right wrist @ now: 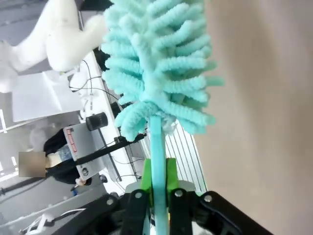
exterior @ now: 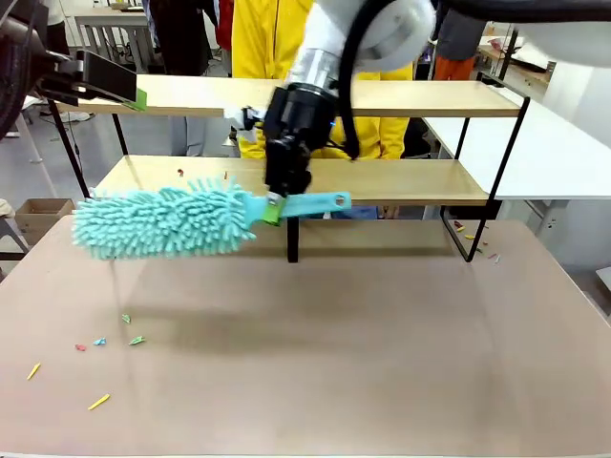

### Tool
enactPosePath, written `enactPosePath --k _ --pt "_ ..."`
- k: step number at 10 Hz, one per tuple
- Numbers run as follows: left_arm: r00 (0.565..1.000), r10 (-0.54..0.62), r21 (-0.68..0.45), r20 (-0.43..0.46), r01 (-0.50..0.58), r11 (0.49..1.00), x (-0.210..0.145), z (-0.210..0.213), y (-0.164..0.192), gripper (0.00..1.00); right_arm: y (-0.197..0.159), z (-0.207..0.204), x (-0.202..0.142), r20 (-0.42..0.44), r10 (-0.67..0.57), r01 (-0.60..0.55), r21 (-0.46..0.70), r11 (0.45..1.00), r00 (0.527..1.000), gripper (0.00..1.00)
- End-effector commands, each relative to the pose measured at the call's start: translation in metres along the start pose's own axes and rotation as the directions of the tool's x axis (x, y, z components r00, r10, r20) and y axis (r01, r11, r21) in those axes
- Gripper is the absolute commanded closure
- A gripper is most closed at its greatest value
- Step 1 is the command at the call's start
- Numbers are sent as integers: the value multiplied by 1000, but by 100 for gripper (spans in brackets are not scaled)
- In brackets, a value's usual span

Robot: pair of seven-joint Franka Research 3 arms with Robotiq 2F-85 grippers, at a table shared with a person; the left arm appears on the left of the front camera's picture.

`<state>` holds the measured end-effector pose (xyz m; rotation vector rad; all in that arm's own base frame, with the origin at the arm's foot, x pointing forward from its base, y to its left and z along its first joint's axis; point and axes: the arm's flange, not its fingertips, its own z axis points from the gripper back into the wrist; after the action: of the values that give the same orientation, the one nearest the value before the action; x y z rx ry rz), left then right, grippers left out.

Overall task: Clean the shelves.
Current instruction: Clean another randomly selected level of the Shelf with the Duster.

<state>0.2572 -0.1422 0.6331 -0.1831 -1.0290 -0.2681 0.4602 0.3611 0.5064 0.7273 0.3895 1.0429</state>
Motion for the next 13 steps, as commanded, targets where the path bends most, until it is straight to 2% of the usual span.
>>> enactPosePath --k 1,2,3,4,5,6,7,8,9,10,11,12,13 --pt "1000 1 5 1 -2 1000 1 0 1 0 16 -28 -86 98 70 -67 -36 997 993 88" --pt "1000 1 5 1 -2 1000 1 0 1 0 24 -28 -125 154 117 -110 -54 992 981 88" --pt "1000 1 5 1 -2 1000 1 0 1 0 33 -26 -167 228 112 -96 -80 992 967 88" --pt "1000 1 5 1 -2 1000 1 0 1 0 47 -27 -213 328 80 -37 -133 990 941 88" --pt "1000 1 5 1 -2 1000 1 0 1 0 61 -31 -246 392 49 16 -159 987 919 88" --pt "1000 1 5 1 -2 1000 1 0 1 0 77 -40 -256 459 -77 171 -167 971 885 88" --pt "1000 1 5 1 -2 1000 1 0 1 0 37 -16 -213 300 50 -23 -91 996 953 88" --pt "1000 1 5 1 -2 1000 1 0 1 0 52 -23 -248 375 10 40 -125 991 927 88" --pt "1000 1 5 1 -2 1000 1 0 1 0 45 -19 -229 347 14 55 -189 980 938 88" --pt "1000 1 5 1 -2 1000 1 0 1 0 45 6 -252 454 77 1 -169 986 888 88" --pt "1000 1 5 1 -2 1000 1 0 1 0 61 31 -295 508 105 3 -207 978 855 88" --pt "1000 1 5 1 -2 1000 1 0 1 0 86 55 -349 584 117 18 -219 976 803 88" --pt "1000 1 5 1 -2 1000 1 0 1 0 103 67 -384 611 146 11 -245 969 778 88"
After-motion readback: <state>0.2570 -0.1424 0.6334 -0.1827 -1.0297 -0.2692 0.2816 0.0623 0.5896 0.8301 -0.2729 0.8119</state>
